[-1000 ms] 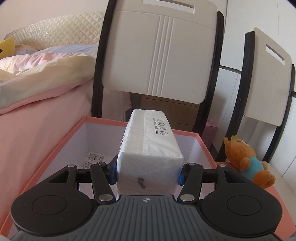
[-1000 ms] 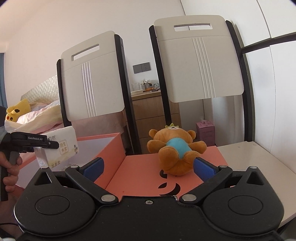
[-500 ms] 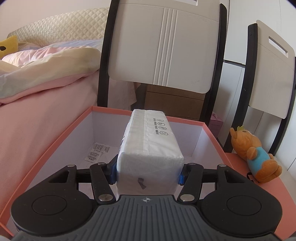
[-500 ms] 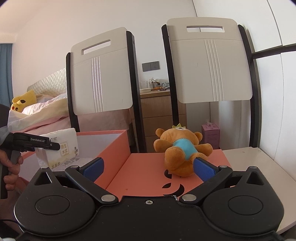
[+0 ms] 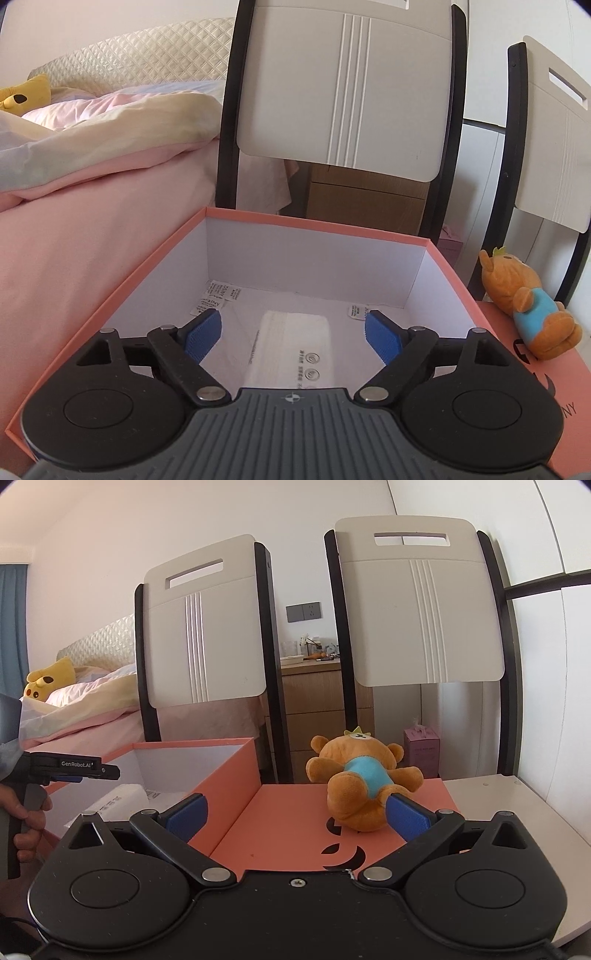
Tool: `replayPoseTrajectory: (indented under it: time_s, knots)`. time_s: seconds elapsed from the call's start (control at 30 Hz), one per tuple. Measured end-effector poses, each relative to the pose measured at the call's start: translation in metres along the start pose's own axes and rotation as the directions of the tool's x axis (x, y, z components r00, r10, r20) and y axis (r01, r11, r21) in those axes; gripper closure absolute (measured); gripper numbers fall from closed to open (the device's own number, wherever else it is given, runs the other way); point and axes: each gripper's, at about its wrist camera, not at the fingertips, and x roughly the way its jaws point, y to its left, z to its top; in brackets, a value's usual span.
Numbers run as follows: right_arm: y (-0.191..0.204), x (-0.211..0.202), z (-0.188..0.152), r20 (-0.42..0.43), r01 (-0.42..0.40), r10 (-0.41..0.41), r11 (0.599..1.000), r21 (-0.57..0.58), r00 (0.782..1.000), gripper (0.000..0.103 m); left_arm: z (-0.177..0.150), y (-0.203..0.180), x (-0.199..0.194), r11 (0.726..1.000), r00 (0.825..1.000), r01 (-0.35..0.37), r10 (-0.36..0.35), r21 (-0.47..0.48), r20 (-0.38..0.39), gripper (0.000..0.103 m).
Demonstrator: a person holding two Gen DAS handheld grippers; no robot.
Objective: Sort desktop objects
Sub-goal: 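Lower the white tissue pack into the pink box and open the left tool, then move the right tool to the orange teddy bear and close on it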
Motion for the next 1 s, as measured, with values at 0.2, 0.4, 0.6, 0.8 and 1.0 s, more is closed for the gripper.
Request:
replayPoseTrajectory:
  time_s: [0.2,0.4,0.6,0.8,1.0]
  knots:
    - [-0.002,-0.003,0.0,0.005,0.006,-0.006,1.0,0.004,1.0,0.001,-0.002,-0.005,-0.008,1.0,1.0,0.009,-0.009,0.001,0.02,0.013]
    - [-0.002,-0.004,0.0,0.007,0.009,-0.009,1.0,0.001,1.0,0.001,-0.006,-0.011,-0.013,1.0,0.999,0.016,-0.017,0.019,0.034,0.013]
    - [-0.005,-0.005,0.0,0.01,0.016,-0.016,1.0,0.006,1.0,0.001,-0.003,-0.013,-0.025,1.0,0.997,0.012,-0.014,0.028,0.082,0.012]
    - [-0.005,-0.004,0.0,0.016,0.028,-0.028,1.0,0.01,0.999,0.001,-0.005,-0.019,-0.038,0.999,0.994,0.018,-0.023,0.046,0.106,0.011]
    - [-0.001,-0.005,0.0,0.048,0.054,-0.055,0.998,0.015,0.997,0.001,-0.012,-0.029,-0.062,0.996,0.985,0.04,-0.052,0.079,0.166,0.008]
